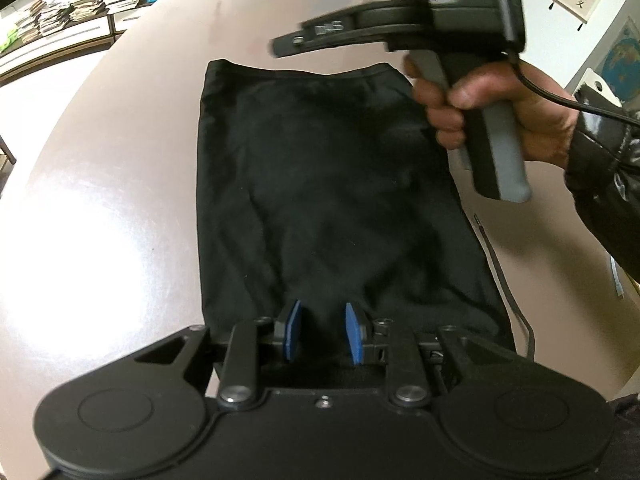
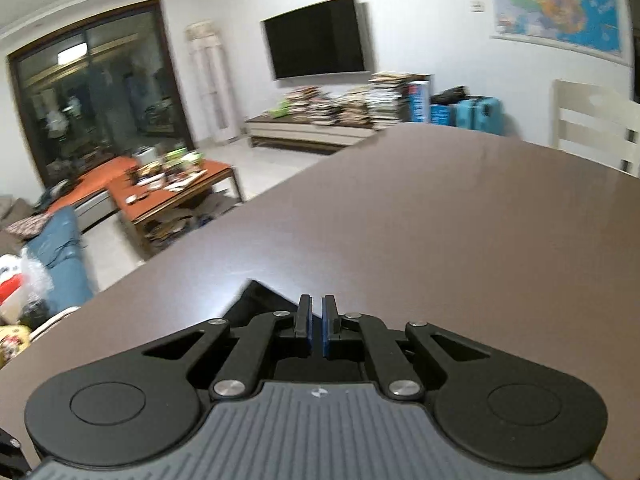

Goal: Fold clothes

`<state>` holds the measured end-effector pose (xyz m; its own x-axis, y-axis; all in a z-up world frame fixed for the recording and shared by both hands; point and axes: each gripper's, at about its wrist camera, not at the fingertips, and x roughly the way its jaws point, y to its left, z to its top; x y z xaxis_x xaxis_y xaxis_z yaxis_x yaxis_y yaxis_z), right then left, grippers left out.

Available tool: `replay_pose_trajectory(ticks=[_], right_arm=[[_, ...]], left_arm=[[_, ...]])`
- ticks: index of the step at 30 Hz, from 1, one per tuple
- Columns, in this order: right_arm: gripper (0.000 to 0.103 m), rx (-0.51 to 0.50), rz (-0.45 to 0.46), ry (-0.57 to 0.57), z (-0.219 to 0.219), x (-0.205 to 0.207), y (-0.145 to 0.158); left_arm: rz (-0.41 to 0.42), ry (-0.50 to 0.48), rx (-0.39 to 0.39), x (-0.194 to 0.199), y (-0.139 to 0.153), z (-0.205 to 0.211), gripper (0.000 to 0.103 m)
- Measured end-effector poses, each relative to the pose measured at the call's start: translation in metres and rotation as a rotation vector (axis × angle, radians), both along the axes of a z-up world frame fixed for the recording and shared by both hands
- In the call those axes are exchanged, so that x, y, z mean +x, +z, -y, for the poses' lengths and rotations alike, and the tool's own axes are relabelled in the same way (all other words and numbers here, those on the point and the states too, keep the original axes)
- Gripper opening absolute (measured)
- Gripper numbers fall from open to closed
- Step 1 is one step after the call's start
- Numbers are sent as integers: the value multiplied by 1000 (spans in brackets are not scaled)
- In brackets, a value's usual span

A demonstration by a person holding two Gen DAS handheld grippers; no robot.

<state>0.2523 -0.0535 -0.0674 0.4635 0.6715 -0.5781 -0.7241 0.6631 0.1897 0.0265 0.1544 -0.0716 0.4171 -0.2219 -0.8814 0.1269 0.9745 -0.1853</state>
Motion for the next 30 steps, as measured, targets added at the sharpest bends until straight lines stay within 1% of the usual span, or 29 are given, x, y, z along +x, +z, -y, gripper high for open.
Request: replay_pose_trajectory(ticks=[2,4,11,12,14,16,22,25,26,27,28,29,30], right_arm=[[4,-1,-12,41,-11,-3,-2],[4,-8,-31,56,-16,-2,-6],[4,-68,-88,37,-18,4,-18],[4,-61,-101,33,-16,5,-20],[0,-30,-128,19,-10,6,-23],[0,-25,-130,11,-11,7,-25],[0,46,-220,-41,-3,20,-33],[0,55,-225,-49,0,21,-35],[0,60,-232,-55,1,21,-35],[1,66,-231,-57,3,19,-34],[7,76,-219,-50,6,15,-31],[7,77,-207,-43,9,11,-28],[7,76,-203,-41,12,8,-27]], left_arm=[[-5,1,2,1,0,1,26],[-9,1,4,2,1,3,27],[-18,-2,5,5,5,6,30],[-19,-3,6,6,5,5,30],[-21,-6,7,6,6,3,31],[-22,-9,10,7,6,4,31],[-17,-17,23,10,3,8,33],[-13,-18,35,12,6,11,33],[7,-23,25,11,11,14,33],[26,-32,13,10,17,16,34],[40,-49,-5,10,22,20,35],[43,-71,-16,11,23,25,37],[40,-90,-10,13,23,29,37]])
